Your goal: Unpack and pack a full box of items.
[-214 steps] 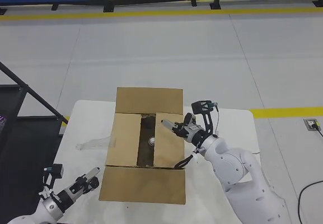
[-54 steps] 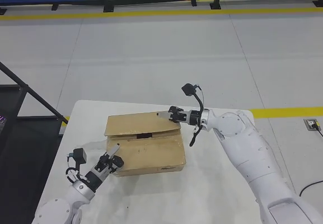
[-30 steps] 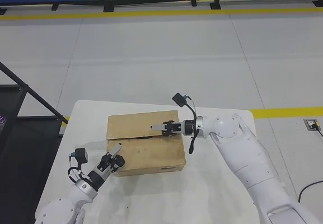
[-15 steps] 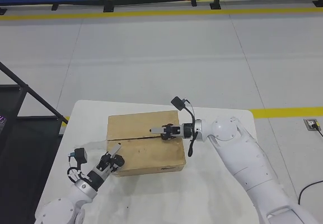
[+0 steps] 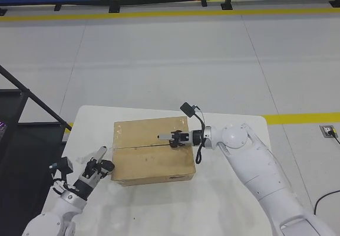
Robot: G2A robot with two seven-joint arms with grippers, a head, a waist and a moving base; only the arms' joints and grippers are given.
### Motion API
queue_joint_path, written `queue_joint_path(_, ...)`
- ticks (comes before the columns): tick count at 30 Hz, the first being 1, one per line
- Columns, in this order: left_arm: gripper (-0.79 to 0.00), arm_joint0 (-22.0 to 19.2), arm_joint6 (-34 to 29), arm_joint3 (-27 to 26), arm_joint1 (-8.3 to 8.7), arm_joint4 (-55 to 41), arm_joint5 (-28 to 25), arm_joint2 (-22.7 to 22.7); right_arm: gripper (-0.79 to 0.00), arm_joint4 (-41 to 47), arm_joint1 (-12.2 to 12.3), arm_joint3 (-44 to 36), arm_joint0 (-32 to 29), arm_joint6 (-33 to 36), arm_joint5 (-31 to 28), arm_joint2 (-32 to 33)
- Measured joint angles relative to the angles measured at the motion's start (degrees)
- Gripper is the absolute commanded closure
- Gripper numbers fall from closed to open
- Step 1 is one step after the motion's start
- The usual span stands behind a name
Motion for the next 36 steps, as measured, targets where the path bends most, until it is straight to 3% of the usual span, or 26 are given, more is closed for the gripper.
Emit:
queue_joint_path(7,-0.785,0.63,3.63,1.25,-0.04,-0.75,1.93,-3.05,-0.785,0.39,0.72,-1.3,-0.77,1.31,-1.28,1.07)
queue_joint_path(13,-0.785,0.07,6.41,3.86,-0.12,2.3,5.24,-2.45,-0.785,-0.31,1.37,-2.96,-1.68,1.25,-0.43,1.81)
queue_joint_path(25,-0.785,0.11,6.02,4.02,-0.1,2.58,5.58,-2.03,-0.785,-0.31,1.37,-2.98,-1.69,1.23,-0.38,1.83)
queue_joint_path(28,-0.785,-1.61,2.87,6.88,-0.23,0.25,9.52,-0.44,-0.785,-0.31,1.38,-2.98,-1.69,1.23,-0.38,1.83)
queue_joint_path(32,-0.785,-5.94,5.9,13.43,-0.89,-4.82,15.65,1.88,-0.785,-0.31,1.38,-2.98,-1.69,1.23,-0.38,1.83)
queue_joint_path(36,-0.785,-10.0,6.83,19.31,-1.55,-11.42,17.42,2.78,-0.785,-0.31,1.37,-2.98,-1.69,1.23,-0.38,1.83)
